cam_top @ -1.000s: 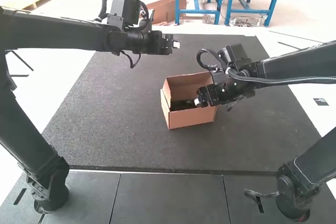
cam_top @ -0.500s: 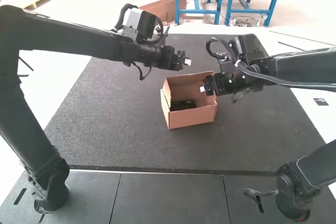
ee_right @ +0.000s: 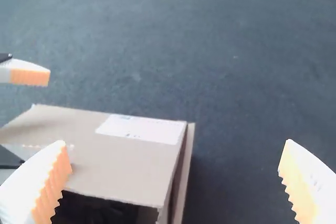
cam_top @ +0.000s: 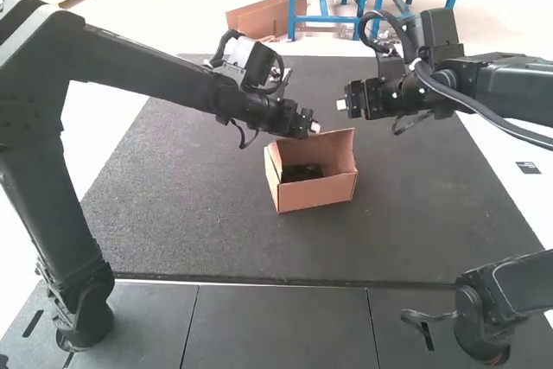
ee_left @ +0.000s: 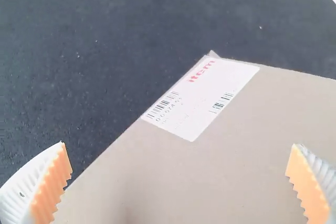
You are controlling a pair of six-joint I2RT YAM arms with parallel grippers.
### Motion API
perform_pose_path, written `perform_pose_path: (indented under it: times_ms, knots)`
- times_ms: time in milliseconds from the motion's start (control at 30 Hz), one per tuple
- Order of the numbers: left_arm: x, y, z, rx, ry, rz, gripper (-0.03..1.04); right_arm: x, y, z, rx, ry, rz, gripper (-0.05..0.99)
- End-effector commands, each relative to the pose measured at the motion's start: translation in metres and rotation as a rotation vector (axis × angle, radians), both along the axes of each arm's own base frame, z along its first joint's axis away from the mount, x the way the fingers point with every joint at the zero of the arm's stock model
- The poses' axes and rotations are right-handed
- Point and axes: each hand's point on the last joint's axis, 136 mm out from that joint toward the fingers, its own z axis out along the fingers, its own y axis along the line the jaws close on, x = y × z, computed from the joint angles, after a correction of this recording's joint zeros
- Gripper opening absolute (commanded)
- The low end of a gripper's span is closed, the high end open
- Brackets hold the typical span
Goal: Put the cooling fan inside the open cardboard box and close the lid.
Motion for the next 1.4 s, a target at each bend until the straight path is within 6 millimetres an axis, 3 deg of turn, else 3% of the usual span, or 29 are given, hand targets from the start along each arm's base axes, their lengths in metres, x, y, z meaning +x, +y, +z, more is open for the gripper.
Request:
perform_pose_path:
  times_ms: [0, 267, 400, 633, 733, 833, 967, 1067, 1167, 1367]
  knots:
    - [-0.008, -0.009, 0.0, 0.014, -0.004, -0.028, 0.97, 0.006, -0.015, 0.025, 0.015, -0.052, -0.042, 0.91]
    - [-0.034, -0.021, -0.03, 0.063, 0.046, -0.09, 0.97, 0.013, -0.059, 0.025, -0.026, -0.031, -0.14, 0.91]
    - [-0.036, -0.023, -0.047, 0.074, 0.058, -0.097, 0.97, 0.012, -0.073, 0.019, -0.048, -0.006, -0.168, 0.91]
    - [-0.029, -0.013, -0.076, 0.128, 0.08, -0.08, 0.97, 0.004, -0.074, 0.012, -0.032, 0.045, -0.166, 0.91]
    - [-0.014, -0.004, -0.071, 0.126, 0.062, -0.05, 0.97, 0.001, -0.071, 0.016, 0.011, 0.064, -0.17, 0.91]
    - [0.005, 0.004, -0.035, 0.094, 0.012, -0.015, 0.97, 0.001, -0.068, 0.02, 0.049, 0.07, -0.167, 0.91]
    - [0.028, 0.021, 0.054, 0.013, -0.109, 0.053, 0.97, 0.0, -0.066, 0.02, 0.085, 0.084, -0.158, 0.91]
    - [0.034, 0.037, 0.113, -0.046, -0.204, 0.093, 0.97, 0.001, -0.064, 0.023, 0.096, 0.078, -0.149, 0.91]
    - [0.033, 0.054, 0.147, -0.068, -0.265, 0.117, 0.97, 0.006, -0.062, 0.033, 0.109, 0.033, -0.139, 0.91]
    - [0.023, 0.083, 0.19, -0.062, -0.386, 0.131, 0.97, 0.015, -0.056, 0.061, 0.161, -0.066, -0.127, 0.91]
